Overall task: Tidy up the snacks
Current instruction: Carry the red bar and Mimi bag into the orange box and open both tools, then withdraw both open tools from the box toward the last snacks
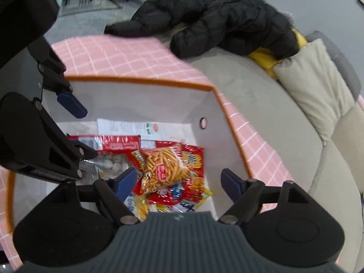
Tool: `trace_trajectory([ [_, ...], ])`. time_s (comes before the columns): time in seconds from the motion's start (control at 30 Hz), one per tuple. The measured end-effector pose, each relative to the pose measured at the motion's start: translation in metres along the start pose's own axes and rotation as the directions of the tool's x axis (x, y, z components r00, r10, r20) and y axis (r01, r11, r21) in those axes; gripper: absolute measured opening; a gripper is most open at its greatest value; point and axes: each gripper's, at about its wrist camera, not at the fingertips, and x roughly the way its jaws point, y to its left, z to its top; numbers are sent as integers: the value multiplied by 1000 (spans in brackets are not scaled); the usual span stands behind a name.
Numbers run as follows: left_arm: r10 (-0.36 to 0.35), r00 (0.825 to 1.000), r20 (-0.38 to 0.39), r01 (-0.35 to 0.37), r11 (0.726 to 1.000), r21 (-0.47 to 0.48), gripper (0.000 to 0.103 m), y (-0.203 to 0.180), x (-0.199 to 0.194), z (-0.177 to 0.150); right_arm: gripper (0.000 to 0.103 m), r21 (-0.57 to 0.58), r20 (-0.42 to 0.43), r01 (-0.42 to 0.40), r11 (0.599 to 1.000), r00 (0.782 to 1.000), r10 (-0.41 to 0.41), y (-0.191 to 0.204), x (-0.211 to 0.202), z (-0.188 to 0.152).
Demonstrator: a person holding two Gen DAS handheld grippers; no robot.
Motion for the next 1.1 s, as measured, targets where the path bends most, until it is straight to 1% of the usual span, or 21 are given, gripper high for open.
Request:
trace_trajectory([
  [0.1, 3, 999, 34, -2, 1000, -27, 64, -12, -20, -4, 83, 88, 25, 20, 996, 999, -22, -9, -31, -15],
  [0.17, -12, 998, 66, 15, 999, -36, 64, -22, -37, -10, 83, 150, 21, 51, 987, 998, -54, -15, -49, -31],
  [0.3, -81, 989, 126, 88, 995, -55, 64, -50, -70, -22, 83, 279, -9, 133, 951, 991, -136, -24, -79, -72],
  [0.4, -145, 980, 135, 155, 985, -69, 64, -74, -82, -35, 81, 379, -36, 139, 915, 990, -136, -26, -98, -109],
  [0.47, -171, 978, 117, 178, 982, -59, 64, -94, -85, -44, 79, 413, -66, 152, 898, 988, -137, -21, -104, -135],
  [0.57, -207, 974, 95, 212, 976, -45, 62, -124, -86, -57, 79, 414, -129, 196, 889, 979, -156, -7, -109, -173],
  [0.6, -233, 969, 82, 237, 971, -37, 62, -133, -85, -62, 78, 408, -142, 203, 890, 977, -158, -2, -109, -183],
  [0.63, -269, 961, 66, 272, 962, -35, 62, -143, -84, -69, 75, 403, -159, 213, 890, 974, -162, 3, -110, -195],
  [0.67, -300, 953, 54, 302, 953, -39, 62, -151, -84, -77, 69, 397, -178, 224, 890, 970, -165, 8, -110, -207],
  [0.7, -334, 942, 33, 335, 941, -42, 62, -159, -81, -82, 67, 393, -194, 229, 891, 967, -163, 13, -111, -218],
  [0.73, -345, 939, 12, 345, 937, -52, 62, -164, -77, -87, 65, 392, -209, 232, 890, 965, -159, 16, -112, -228],
  [0.8, -323, 945, -48, 320, 945, -71, 62, -178, -63, -91, 64, 409, -232, 233, 882, 962, -147, 22, -114, -247],
  [0.83, -319, 945, -78, 314, 947, -67, 62, -186, -56, -93, 64, 426, -235, 235, 874, 961, -145, 22, -116, -253],
  [0.87, -333, 937, -103, 328, 943, -61, 62, -193, -50, -96, 64, 447, -244, 244, 861, 959, -146, 22, -117, -260],
  [0.9, -356, 926, -125, 350, 934, -66, 62, -198, -44, -99, 64, 469, -255, 255, 846, 956, -146, 20, -117, -267],
  [0.93, -378, 915, -143, 368, 925, -94, 62, -202, -37, -103, 64, 493, -266, 263, 829, 953, -144, 17, -118, -272],
  [1.0, -404, 901, -159, 377, 910, -174, 62, -202, -22, -107, 64, 535, -287, 276, 798, 948, -136, 10, -117, -279],
  [1.03, -412, 897, -161, 374, 901, -220, 62, -200, -13, -108, 64, 555, -291, 280, 783, 948, -132, 7, -117, -283],
  [1.1, -409, 898, -164, 353, 890, -287, 62, -198, 3, -108, 64, 582, -280, 277, 765, 951, -131, 3, -118, -288],
])
